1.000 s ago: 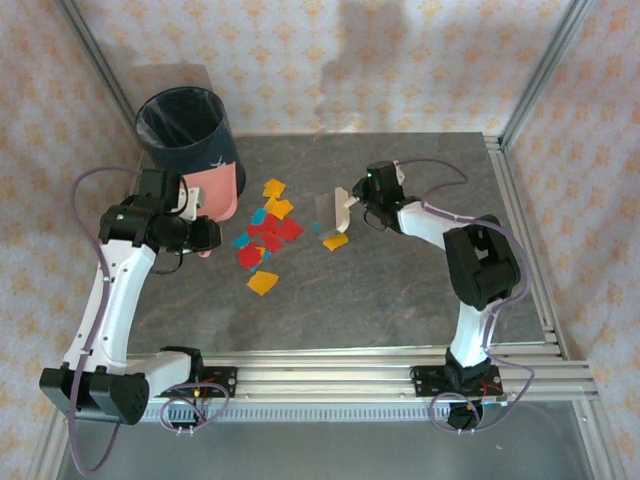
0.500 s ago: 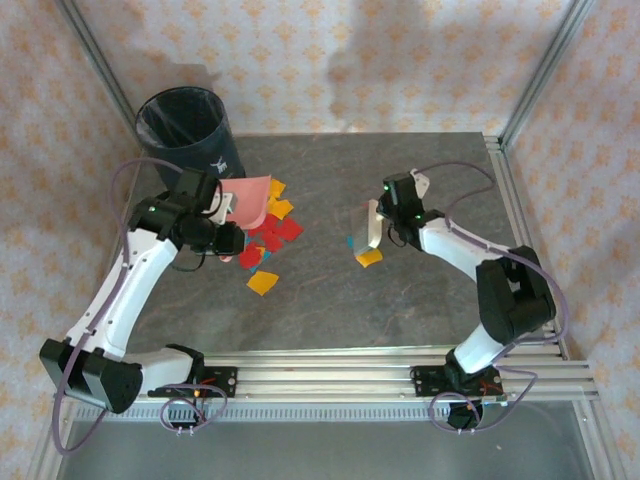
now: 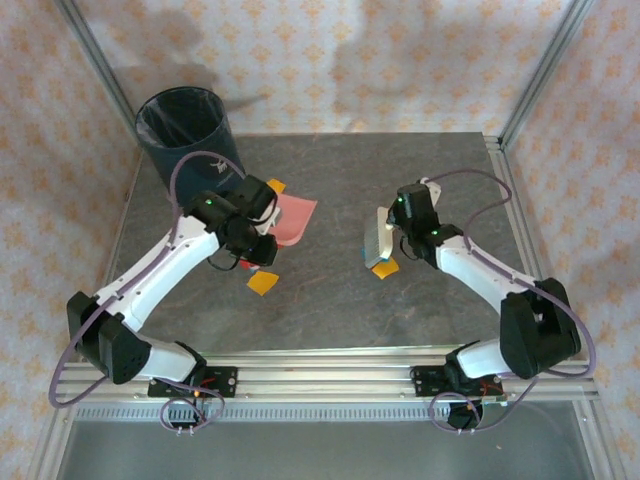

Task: Sweep away the paper scraps from the table

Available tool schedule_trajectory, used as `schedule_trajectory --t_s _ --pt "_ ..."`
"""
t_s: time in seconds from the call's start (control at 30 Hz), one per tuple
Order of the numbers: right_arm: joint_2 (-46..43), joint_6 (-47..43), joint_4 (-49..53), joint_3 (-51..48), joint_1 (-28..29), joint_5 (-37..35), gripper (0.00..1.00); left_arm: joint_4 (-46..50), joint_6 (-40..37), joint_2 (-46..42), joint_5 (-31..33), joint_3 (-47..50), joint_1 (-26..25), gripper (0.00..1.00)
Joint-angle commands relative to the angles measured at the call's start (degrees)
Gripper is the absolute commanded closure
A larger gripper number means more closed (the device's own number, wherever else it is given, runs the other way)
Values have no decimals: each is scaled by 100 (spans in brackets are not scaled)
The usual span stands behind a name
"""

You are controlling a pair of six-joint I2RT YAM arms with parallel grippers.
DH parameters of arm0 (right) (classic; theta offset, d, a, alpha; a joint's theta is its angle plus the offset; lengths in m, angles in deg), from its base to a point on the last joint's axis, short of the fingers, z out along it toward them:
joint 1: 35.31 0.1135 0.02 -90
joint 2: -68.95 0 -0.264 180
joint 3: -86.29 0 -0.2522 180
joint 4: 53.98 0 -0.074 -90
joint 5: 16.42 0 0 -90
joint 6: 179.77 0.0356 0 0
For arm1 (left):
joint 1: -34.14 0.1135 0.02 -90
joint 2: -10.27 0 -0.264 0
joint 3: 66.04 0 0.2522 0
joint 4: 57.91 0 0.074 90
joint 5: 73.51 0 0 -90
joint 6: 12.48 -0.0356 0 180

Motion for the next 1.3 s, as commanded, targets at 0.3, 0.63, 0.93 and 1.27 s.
schedule_trajectory --t_s 0.3,0.63,0.93,1.27 --pt "-1078 -969 1029 188 -15 -409 100 170 -337 727 554 -31 -964 100" --pt "-2012 -2437 1665 -63 -22 -1310 100 344 -729 1441 292 -154 -1591 100" --pt "-2195 -3302 1370 -482 -20 -1226 100 398 -998 2066 -128 -306 -1923 100" --pt "-2051 -3584 1028 -750 81 -1004 100 454 -1165 2620 -510 -534 -2050 100"
